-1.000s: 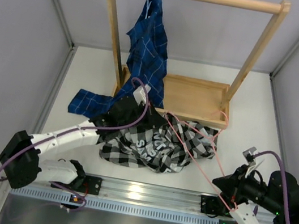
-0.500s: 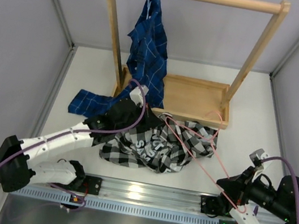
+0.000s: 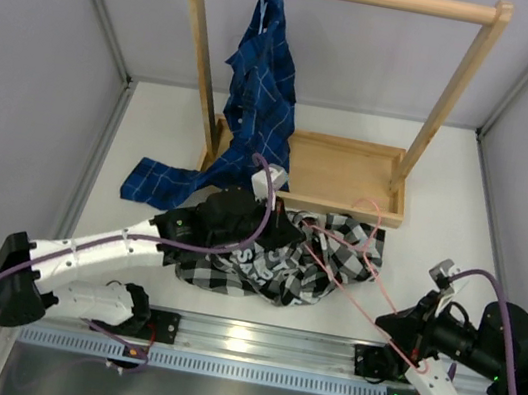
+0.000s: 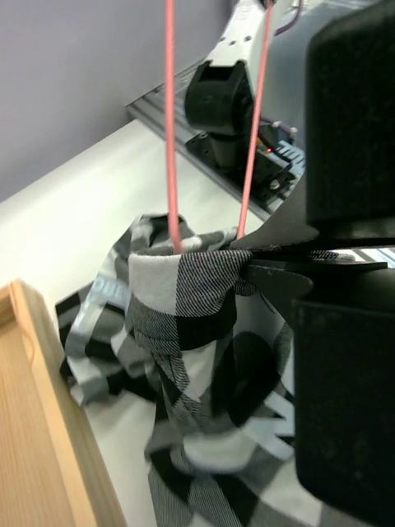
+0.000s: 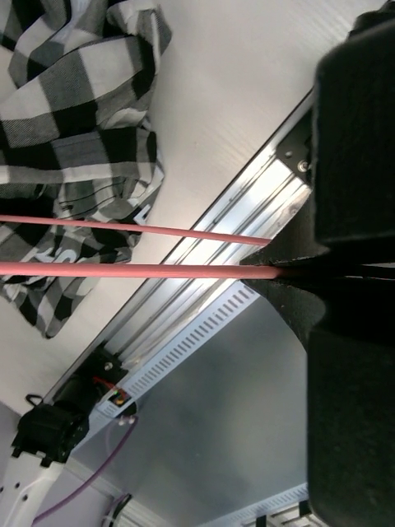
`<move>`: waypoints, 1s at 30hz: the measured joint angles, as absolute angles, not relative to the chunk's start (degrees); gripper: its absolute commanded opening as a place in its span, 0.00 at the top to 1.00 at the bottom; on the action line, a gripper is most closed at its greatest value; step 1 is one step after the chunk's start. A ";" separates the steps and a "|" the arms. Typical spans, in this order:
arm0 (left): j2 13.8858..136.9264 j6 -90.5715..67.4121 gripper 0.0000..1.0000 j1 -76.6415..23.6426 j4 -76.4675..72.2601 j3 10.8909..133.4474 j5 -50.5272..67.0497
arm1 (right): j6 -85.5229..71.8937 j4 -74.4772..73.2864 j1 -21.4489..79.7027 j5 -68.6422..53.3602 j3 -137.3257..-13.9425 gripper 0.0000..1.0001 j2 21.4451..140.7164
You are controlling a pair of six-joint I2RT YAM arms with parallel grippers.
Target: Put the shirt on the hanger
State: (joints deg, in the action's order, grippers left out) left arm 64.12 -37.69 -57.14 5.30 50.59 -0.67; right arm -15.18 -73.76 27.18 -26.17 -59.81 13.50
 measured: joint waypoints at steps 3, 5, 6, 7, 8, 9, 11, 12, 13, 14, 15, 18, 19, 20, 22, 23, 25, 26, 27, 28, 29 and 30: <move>64.14 -34.89 1.00 -62.06 7.35 53.30 -2.74 | -15.25 -71.20 27.16 -28.64 -57.28 1.00 13.50; 64.16 -32.51 1.00 -64.69 9.21 55.77 -3.97 | -15.11 -69.97 27.11 -30.63 -55.75 1.00 13.50; 64.23 -31.33 1.00 -65.63 10.46 57.25 -4.56 | -15.00 -69.43 27.09 -31.48 -55.18 1.00 13.56; 64.23 -30.65 1.00 -66.24 11.16 58.26 -5.13 | -14.85 -69.01 27.07 -32.29 -54.85 1.00 13.63; 64.23 -29.71 1.00 -67.00 12.03 59.44 -5.89 | -14.61 -68.47 27.07 -33.10 -54.52 1.00 13.63; 64.23 -28.64 1.00 -67.64 13.32 60.71 -6.74 | -14.22 -67.70 27.05 -34.15 -54.04 1.00 13.65; 64.20 -26.79 1.00 -69.10 15.53 62.63 -8.60 | -13.67 -66.39 27.03 -35.94 -53.08 1.00 13.65; 64.23 -25.87 1.00 -69.93 16.64 63.57 -9.17 | -13.67 -65.56 27.00 -36.62 -52.47 1.00 13.65; 64.25 -24.95 1.00 -71.00 18.17 64.64 -9.76 | -13.69 -64.82 26.98 -37.39 -51.92 1.00 13.61; 64.25 -24.01 1.00 -72.16 19.27 65.67 -10.22 | -14.09 -63.57 26.98 -38.30 -51.11 1.00 13.45; 64.25 -23.22 1.00 -73.38 20.36 66.85 -10.63 | -14.76 -61.82 26.96 -39.44 -50.15 1.00 13.17; 64.27 -21.02 1.00 -77.56 21.58 69.67 -11.55 | -17.82 -54.87 26.89 -42.96 -46.74 1.00 11.60; 64.29 -20.36 1.00 -79.31 21.65 70.81 -12.80 | -19.05 -52.56 26.87 -43.66 -45.71 1.00 10.98; 64.29 -20.12 1.00 -81.19 21.67 71.20 -13.17 | -20.05 -50.50 26.87 -44.05 -45.01 1.00 10.44; 64.53 -19.73 1.00 -85.41 21.74 72.40 -16.80 | -22.26 -46.28 26.85 -43.64 -44.29 1.00 9.23; 64.69 -19.70 1.00 -87.29 21.74 72.93 -18.94 | -22.98 -44.60 26.85 -42.98 -44.29 1.00 8.71; 64.95 -19.97 1.00 -90.70 21.58 73.82 -23.79 | -23.99 -41.34 26.85 -42.19 -44.36 1.00 8.14; 64.97 -20.03 1.00 -91.83 21.30 74.13 -26.00 | -24.18 -39.99 26.85 -42.02 -44.45 1.00 8.23; 64.88 -20.03 1.00 -92.68 20.75 74.26 -27.94 | -24.16 -39.48 26.85 -41.78 -44.86 1.00 8.60; 64.73 -19.97 1.00 -93.27 20.05 74.28 -29.47 | -24.08 -39.51 26.85 -41.56 -45.89 1.00 9.34; 64.42 -19.77 1.00 -93.71 19.18 74.28 -30.85 | -23.97 -39.44 26.85 -41.32 -47.22 1.00 10.31; 64.01 -19.46 1.00 -94.02 18.22 74.28 -31.94 | -23.77 -39.40 26.85 -41.08 -48.93 1.00 11.25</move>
State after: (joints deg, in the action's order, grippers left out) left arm 64.01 -19.46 -94.02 18.22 74.28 -31.94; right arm -23.77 -39.40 26.85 -41.08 -48.93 11.25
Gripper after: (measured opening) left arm 0.033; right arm 0.004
